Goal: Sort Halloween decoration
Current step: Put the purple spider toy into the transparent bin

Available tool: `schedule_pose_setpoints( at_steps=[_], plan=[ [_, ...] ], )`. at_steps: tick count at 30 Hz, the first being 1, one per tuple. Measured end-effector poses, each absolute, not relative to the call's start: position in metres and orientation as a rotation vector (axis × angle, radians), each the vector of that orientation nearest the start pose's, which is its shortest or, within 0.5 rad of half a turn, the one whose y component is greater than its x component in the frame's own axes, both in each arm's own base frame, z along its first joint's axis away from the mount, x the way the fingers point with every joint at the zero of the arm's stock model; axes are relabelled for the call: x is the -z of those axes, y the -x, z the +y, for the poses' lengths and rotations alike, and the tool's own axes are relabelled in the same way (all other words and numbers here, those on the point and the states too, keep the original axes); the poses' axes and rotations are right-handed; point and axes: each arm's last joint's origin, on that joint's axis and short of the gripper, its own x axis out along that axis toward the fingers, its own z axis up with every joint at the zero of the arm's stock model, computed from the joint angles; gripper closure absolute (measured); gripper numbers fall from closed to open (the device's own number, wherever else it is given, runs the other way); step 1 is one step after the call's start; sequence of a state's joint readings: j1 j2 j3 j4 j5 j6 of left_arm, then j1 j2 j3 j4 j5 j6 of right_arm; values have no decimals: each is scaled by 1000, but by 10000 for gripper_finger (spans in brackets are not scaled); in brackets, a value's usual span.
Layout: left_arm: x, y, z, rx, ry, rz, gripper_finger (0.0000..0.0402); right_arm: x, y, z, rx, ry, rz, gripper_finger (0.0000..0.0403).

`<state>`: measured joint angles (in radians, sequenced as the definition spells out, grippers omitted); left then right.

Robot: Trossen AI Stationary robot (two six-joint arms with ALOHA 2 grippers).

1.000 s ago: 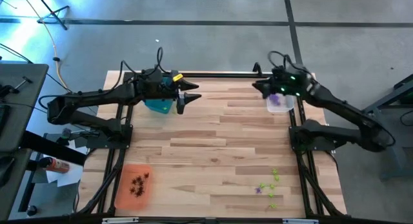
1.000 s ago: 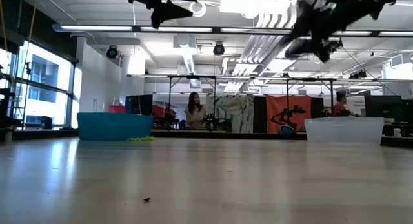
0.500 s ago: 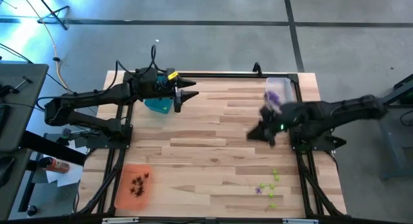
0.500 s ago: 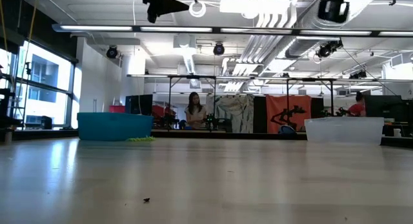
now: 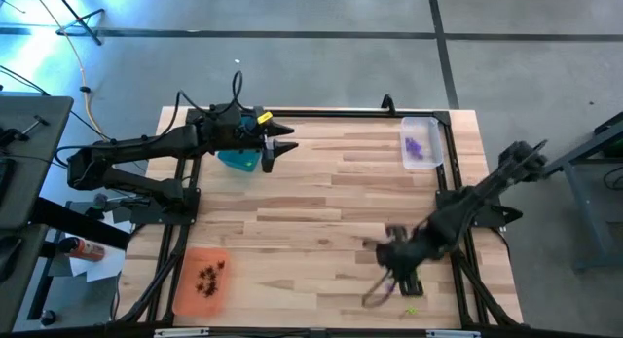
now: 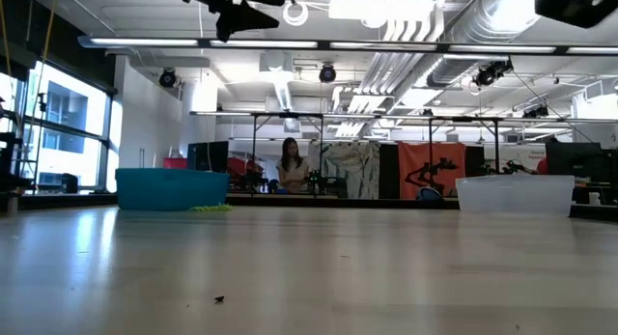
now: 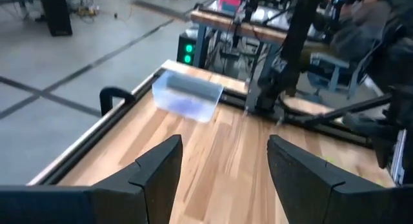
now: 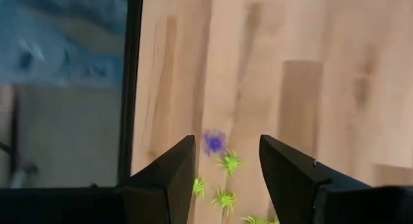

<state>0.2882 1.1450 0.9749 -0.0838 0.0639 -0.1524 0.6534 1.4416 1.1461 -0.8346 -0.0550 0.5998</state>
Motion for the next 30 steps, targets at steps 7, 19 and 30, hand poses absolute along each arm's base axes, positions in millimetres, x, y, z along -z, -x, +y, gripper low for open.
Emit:
schedule_pose_setpoints(
  at_steps=[7,19,30],
  plan=[
    [-332,-245,71,-242,173,292,190,-213,-231,217,-321,-55,1295,235],
    [-332,-245,71,-256,143,294,190,-149,-232,239,-218,44,1457,236],
    [-332,-244,72,-287,145,293,190,-141,-232,239,-188,80,1458,266]
  ],
)
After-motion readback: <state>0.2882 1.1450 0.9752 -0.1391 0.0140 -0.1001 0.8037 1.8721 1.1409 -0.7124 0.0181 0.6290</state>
